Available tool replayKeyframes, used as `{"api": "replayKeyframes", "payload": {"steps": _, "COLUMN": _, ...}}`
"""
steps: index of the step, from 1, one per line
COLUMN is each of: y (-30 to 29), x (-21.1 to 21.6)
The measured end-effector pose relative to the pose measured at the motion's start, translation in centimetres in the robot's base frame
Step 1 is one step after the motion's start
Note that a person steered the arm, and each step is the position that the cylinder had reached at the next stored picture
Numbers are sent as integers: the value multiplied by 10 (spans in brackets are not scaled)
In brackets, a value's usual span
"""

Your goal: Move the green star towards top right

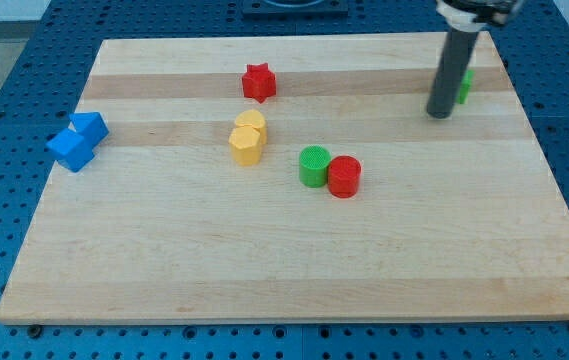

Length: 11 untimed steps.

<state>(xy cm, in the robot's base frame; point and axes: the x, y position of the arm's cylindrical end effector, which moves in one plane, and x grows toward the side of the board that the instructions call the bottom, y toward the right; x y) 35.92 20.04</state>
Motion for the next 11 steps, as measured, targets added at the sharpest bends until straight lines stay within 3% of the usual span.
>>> {"api": "replayKeyframes", "payload": {"steps": 2, "y": 16, "x": -21}}
{"api": "replayKeyframes", "payload": {"steps": 6, "y": 44, "x": -25}}
{"api": "replayKeyframes", "payload": {"steps": 8, "y": -48, "x": -67}}
{"api": "replayKeyframes", "payload": {"steps": 9, "y": -30, "x": -46}}
{"api": "replayKeyframes", "payload": {"steps": 10, "y": 32, "x": -49}}
{"api": "replayKeyframes", "payload": {"steps": 11, "y": 41, "x": -79}}
